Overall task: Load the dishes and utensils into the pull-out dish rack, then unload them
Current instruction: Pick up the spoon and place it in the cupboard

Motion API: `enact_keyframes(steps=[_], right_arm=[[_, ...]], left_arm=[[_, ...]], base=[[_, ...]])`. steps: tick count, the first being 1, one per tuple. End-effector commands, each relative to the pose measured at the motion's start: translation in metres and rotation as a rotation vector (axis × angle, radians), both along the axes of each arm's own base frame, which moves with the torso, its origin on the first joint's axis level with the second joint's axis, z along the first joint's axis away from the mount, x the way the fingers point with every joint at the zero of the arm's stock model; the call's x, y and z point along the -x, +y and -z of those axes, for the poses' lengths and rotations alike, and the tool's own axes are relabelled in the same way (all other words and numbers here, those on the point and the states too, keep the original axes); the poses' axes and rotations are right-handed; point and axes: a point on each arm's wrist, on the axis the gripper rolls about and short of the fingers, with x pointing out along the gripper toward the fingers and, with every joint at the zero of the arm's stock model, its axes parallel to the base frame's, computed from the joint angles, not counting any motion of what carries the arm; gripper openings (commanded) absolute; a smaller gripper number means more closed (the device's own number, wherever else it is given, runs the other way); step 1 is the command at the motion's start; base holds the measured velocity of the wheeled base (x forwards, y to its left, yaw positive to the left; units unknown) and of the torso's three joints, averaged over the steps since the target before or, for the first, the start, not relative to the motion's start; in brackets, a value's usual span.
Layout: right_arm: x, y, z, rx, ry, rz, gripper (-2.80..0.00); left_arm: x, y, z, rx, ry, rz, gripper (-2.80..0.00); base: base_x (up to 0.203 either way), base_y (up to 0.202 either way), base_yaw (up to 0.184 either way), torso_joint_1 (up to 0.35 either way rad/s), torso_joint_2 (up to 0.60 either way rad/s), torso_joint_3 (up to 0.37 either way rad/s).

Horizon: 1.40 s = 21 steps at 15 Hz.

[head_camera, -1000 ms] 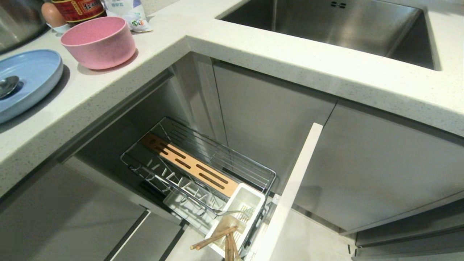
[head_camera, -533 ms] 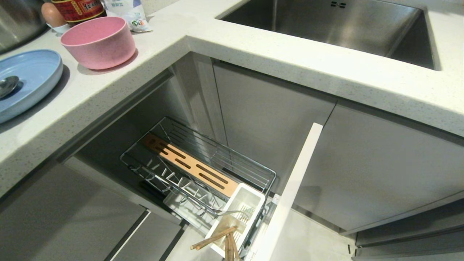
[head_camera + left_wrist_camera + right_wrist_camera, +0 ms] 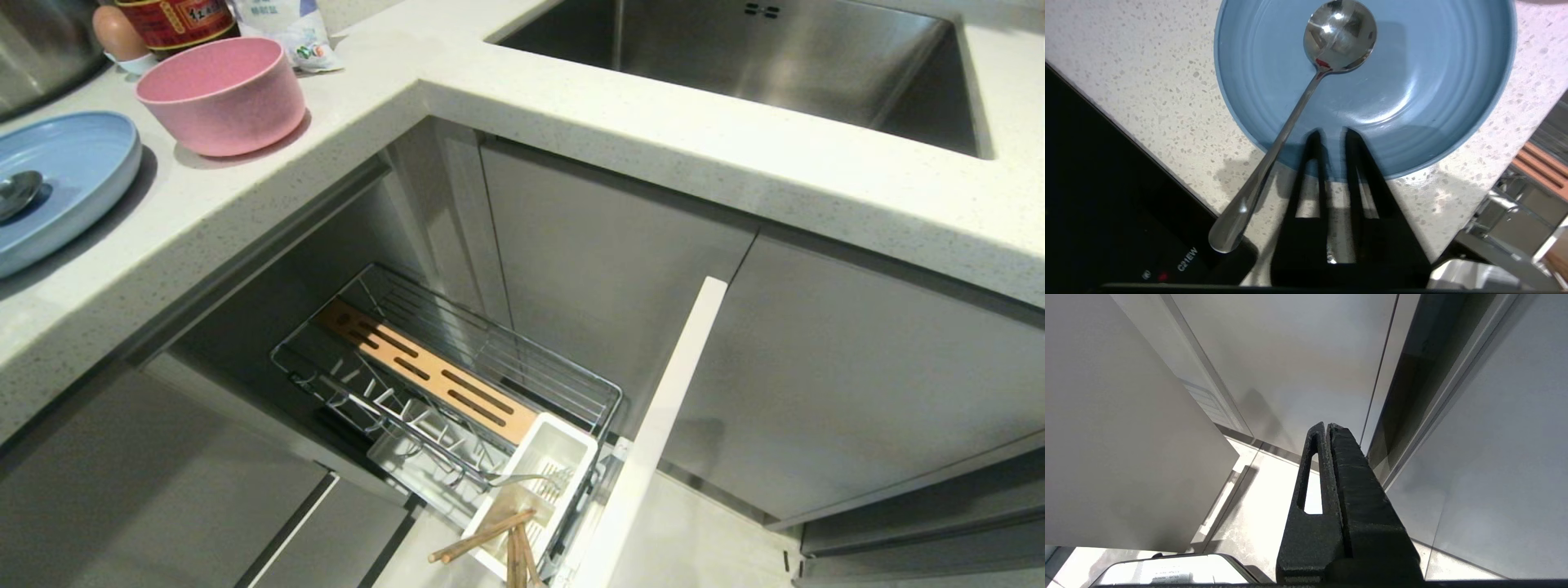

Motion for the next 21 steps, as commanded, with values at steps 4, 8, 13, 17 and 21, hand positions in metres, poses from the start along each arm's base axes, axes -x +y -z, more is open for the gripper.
enact_keyframes(steps=[4,8,13,17,21], right_arm=[[0.0,0.0,0.0,0.0,-0.005,0.0,-2.8],[0.0,0.0,0.0,0.0,-0.005,0.0,-2.8],[0.0,0.0,0.0,0.0,-0.005,0.0,-2.8],[0.0,0.0,0.0,0.0,-0.005,0.001,-2.8],[0.0,0.0,0.0,0.0,-0.005,0.0,-2.8]], left_arm=[[-0.014,0.013,0.006,0.035,0.037,0.011,0.0],[-0.027,0.02,0.011,0.06,0.059,0.052,0.0],[-0.045,0.027,0.018,0.085,0.093,0.1,0.0],[-0.056,0.027,0.024,0.094,0.104,0.146,0.0],[-0.06,0.027,0.028,0.098,0.097,0.173,0.0]], base=[[0.0,0.0,0.0,0.0,0.0,0.0],[0.0,0.0,0.0,0.0,0.0,0.0],[0.0,0.0,0.0,0.0,0.0,0.0],[0.0,0.0,0.0,0.0,0.0,0.0],[0.0,0.0,0.0,0.0,0.0,0.0]])
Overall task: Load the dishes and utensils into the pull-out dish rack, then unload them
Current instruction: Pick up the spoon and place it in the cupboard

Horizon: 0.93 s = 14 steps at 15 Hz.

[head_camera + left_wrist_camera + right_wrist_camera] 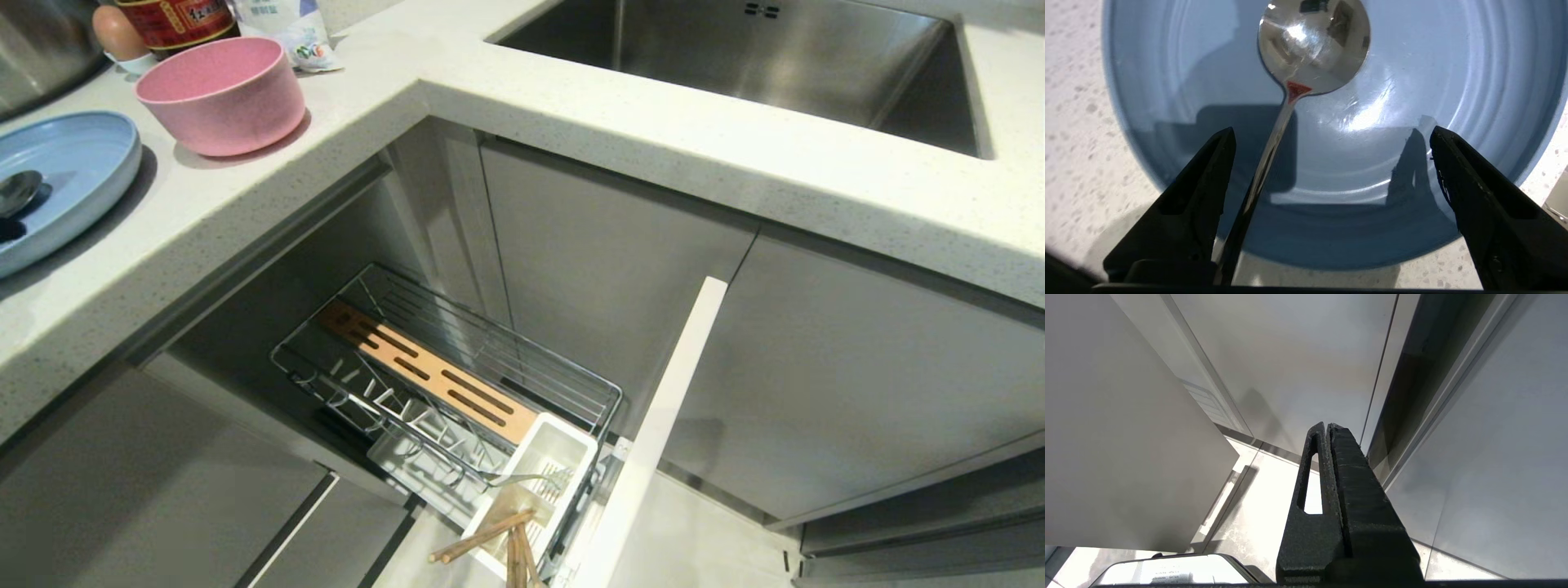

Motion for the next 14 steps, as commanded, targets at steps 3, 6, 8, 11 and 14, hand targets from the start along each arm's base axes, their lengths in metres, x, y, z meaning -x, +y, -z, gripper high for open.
enact_keyframes(steps=[3,6,8,11,14], right_arm=[[0.0003,0.0,0.0,0.0,-0.005,0.001,-2.8],[0.0002,0.0,0.0,0.0,-0.004,0.0,-2.8],[0.0003,0.0,0.0,0.0,-0.004,0.0,-2.8],[0.0003,0.0,0.0,0.0,-0.005,0.0,-2.8],[0.0003,0.0,0.0,0.0,-0.005,0.0,-2.8]], left_arm=[[-0.0017,0.0003,0.0031,0.004,0.005,0.008,0.0],[-0.0017,0.0002,0.0039,0.006,0.007,0.008,0.0],[-0.0017,0.0003,0.0036,0.003,0.005,0.009,-2.8],[-0.0015,0.0001,0.0033,0.004,0.004,0.008,-2.8],[-0.0015,0.0001,0.003,0.003,0.003,0.008,-2.8]], base=[[0.0,0.0,0.0,0.0,0.0,0.0],[0.0,0.0,0.0,0.0,0.0,0.0],[0.0,0.0,0.0,0.0,0.0,0.0],[0.0,0.0,0.0,0.0,0.0,0.0],[0.0,0.0,0.0,0.0,0.0,0.0]])
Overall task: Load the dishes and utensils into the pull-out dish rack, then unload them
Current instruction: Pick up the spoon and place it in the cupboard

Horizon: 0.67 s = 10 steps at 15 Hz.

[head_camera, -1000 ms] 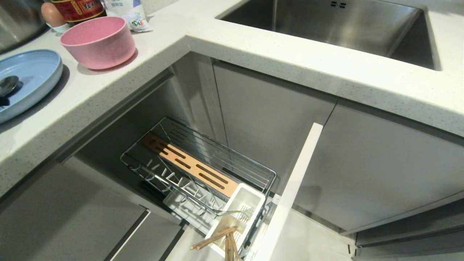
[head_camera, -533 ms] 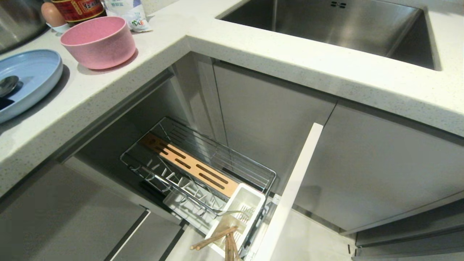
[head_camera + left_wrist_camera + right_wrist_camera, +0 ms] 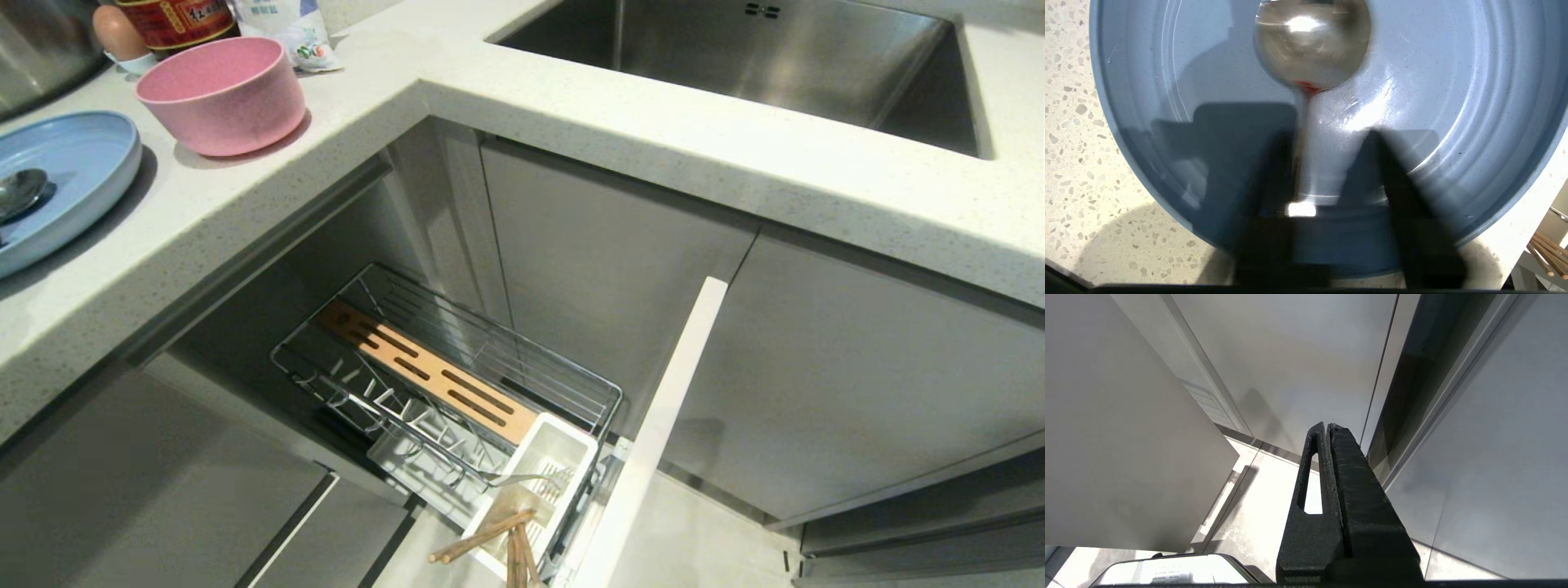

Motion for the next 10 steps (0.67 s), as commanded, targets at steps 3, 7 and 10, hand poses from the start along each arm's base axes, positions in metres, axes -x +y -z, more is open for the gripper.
enact_keyframes(steps=[3,7,10], right_arm=[[0.0,0.0,0.0,0.0,-0.005,0.0,-2.8],[0.0,0.0,0.0,0.0,-0.004,0.0,-2.8],[0.0,0.0,0.0,0.0,-0.003,0.0,-2.8]], left_arm=[[0.0,0.0,0.0,0.0,0.0,0.004,-2.8],[0.006,-0.005,-0.007,-0.002,-0.027,0.002,-2.8],[0.021,-0.02,-0.025,0.094,-0.105,-0.038,-2.8]], base=[[0.0,0.0,0.0,0.0,0.0,0.0],[0.0,0.0,0.0,0.0,0.0,0.0],[0.0,0.0,0.0,0.0,0.0,0.0]])
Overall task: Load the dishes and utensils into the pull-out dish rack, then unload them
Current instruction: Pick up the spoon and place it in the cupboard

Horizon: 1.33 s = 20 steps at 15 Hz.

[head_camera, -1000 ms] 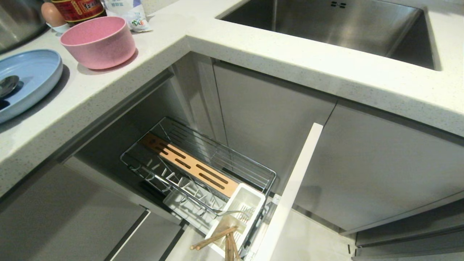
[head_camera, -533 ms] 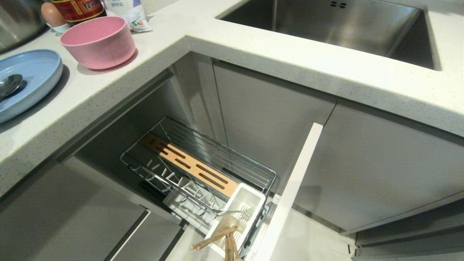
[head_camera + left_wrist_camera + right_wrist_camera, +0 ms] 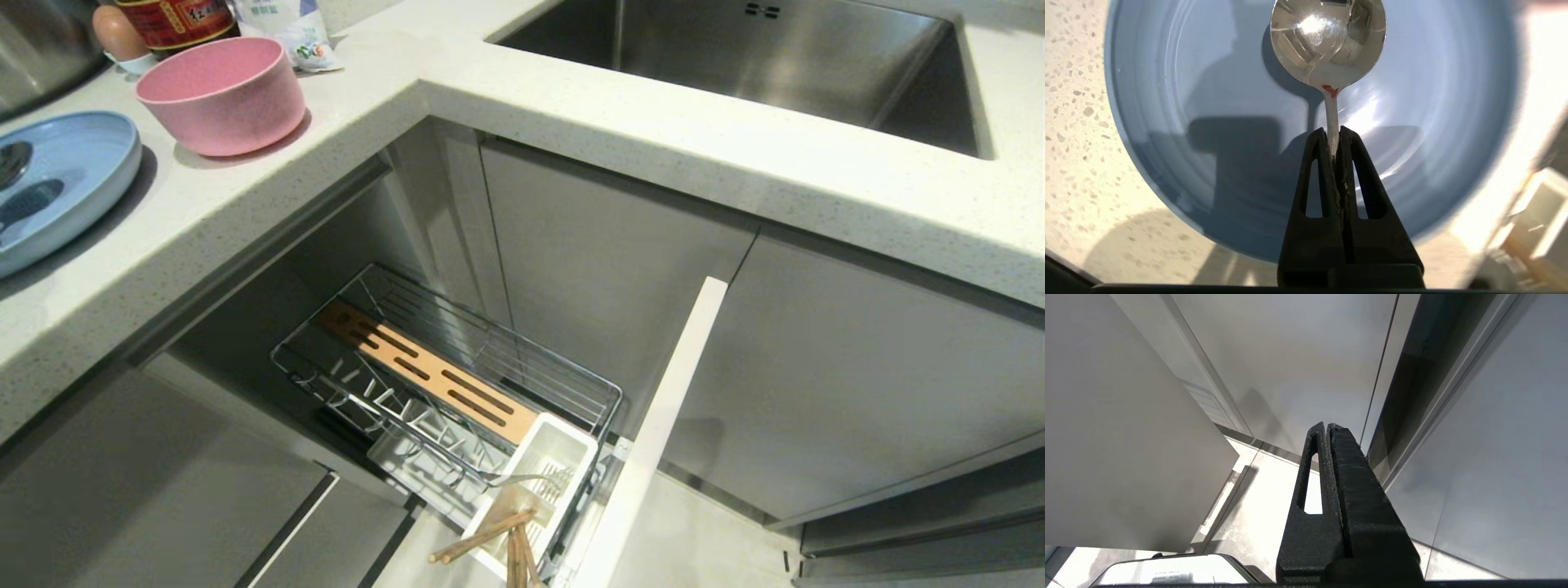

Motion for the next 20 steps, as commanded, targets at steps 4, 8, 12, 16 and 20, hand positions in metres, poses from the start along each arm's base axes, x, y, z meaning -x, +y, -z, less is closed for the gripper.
enact_keyframes(steps=[4,8,12,16,20], right_arm=[[0.0,0.0,0.0,0.0,-0.005,0.0,-2.8],[0.0,0.0,0.0,0.0,-0.004,0.0,-2.8],[0.0,0.0,0.0,0.0,-0.004,0.001,-2.8],[0.0,0.0,0.0,0.0,-0.005,0.0,-2.8],[0.0,0.0,0.0,0.0,-0.003,0.0,-2.8]], left_arm=[[0.033,-0.042,-0.035,0.231,-0.15,0.031,-2.8],[0.042,-0.069,-0.042,0.374,-0.139,0.214,-2.8],[0.047,-0.093,-0.034,0.465,-0.006,0.422,-2.8],[0.036,-0.111,-0.02,0.487,0.153,0.572,-2.8],[0.017,-0.136,0.0,0.459,0.354,0.666,-2.8]], base=[[0.0,0.0,0.0,0.0,0.0,0.0],[0.0,0.0,0.0,0.0,0.0,0.0],[0.0,0.0,0.0,0.0,0.0,0.0],[0.0,0.0,0.0,0.0,0.0,0.0],[0.0,0.0,0.0,0.0,0.0,0.0]])
